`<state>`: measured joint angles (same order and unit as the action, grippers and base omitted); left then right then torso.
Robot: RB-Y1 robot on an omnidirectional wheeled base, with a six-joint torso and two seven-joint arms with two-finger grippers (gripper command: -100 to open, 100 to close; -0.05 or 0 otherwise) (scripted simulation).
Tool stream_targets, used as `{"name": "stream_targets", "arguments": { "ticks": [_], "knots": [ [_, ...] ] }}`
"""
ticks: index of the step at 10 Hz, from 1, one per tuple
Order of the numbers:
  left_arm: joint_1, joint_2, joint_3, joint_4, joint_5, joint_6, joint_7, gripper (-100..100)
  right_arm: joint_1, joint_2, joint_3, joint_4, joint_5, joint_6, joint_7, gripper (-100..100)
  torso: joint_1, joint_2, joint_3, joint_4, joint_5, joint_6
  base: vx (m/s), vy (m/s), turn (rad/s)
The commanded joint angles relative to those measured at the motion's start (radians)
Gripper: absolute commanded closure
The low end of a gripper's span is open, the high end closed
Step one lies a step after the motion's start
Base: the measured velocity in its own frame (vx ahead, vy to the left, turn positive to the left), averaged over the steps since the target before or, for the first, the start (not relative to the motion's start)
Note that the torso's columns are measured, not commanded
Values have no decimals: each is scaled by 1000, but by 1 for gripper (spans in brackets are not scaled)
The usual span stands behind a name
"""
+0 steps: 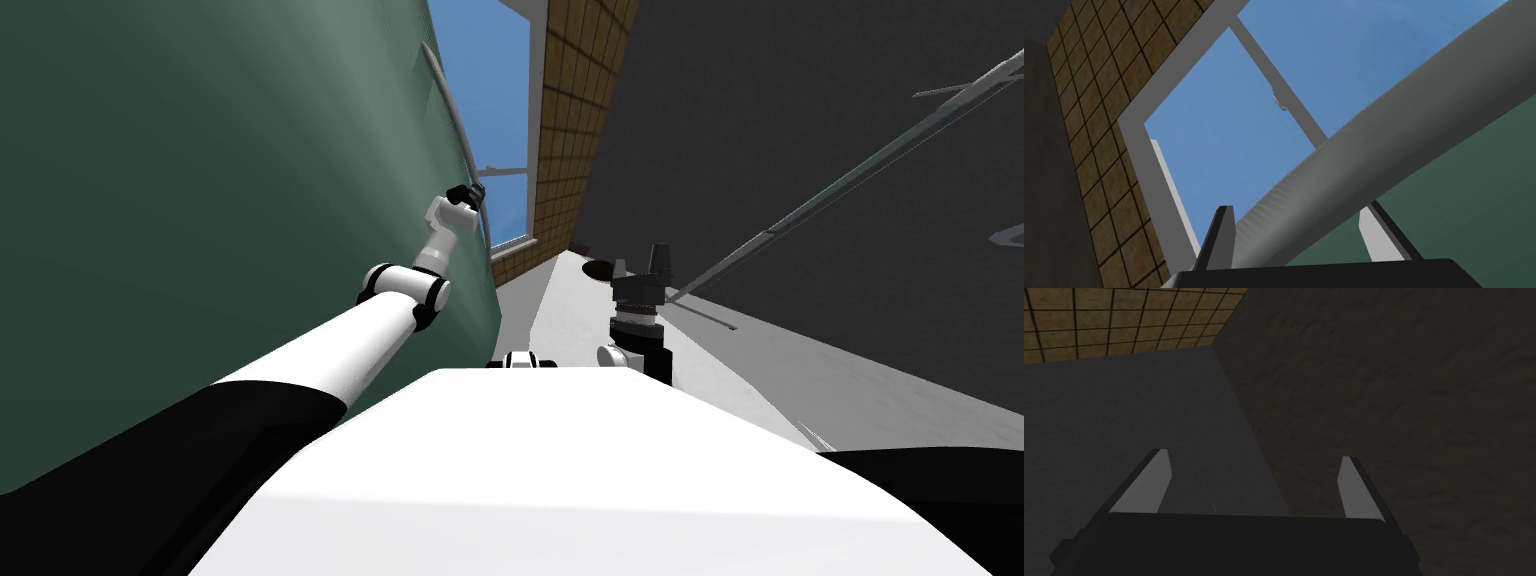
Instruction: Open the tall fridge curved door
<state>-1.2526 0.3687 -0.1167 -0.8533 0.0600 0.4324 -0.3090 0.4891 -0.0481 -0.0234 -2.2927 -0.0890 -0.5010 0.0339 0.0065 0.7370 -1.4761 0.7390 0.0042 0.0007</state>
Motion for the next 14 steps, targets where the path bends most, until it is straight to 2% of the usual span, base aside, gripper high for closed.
{"name": "stream_targets", "arguments": {
  "ticks": [1, 3, 4, 5, 7, 12, 13, 14],
  "knots": [
    [-17, -35, -24, -18, 37, -3, -5, 100, 0, 0, 0, 0, 0, 0, 0, 0, -3, 0, 0, 1, -2, 2, -131, -61, -109],
    [-29, -72, -44, -33, 52, -2, -8, 100, 0, 0, 0, 0, 0, 0, 0, 0, -10, 3, 3, -1, -4, 13, -155, -63, -198],
    [-29, -72, -44, -33, 52, -2, -8, 100, 0, 0, 0, 0, 0, 0, 0, 0, -9, 4, 6, -2, -2, 17, -106, -80, -83],
    [-31, -28, -38, -84, 73, 71, -18, -100, 0, 0, 0, 0, 0, 0, 0, 0, -10, 4, 5, -1, -4, 15, -29, -34, -6],
    [-50, -22, -37, -90, 81, 96, -20, -100, 1, 0, 0, 0, 0, 0, 0, 0, -7, 1, 1, 2, -5, 4, 24, 15, 21],
    [-89, -10, -36, -100, 97, 144, -23, -100, 1, 0, 0, 0, 0, 0, 0, 0, -5, 8, 0, 10, -11, 8, 8, 11, 19],
    [-72, -14, -32, -81, 90, 140, -24, -100, 1, 0, 0, 0, 0, 0, 0, 0, -6, 7, 0, 10, -12, 8, 0, 0, 0],
    [-70, -14, -31, -78, 89, 140, -24, 0, 1, 0, 0, 0, 0, 0, 0, 0, -8, 7, 1, 7, -9, 4, 0, 0, 0]
  ]
}}
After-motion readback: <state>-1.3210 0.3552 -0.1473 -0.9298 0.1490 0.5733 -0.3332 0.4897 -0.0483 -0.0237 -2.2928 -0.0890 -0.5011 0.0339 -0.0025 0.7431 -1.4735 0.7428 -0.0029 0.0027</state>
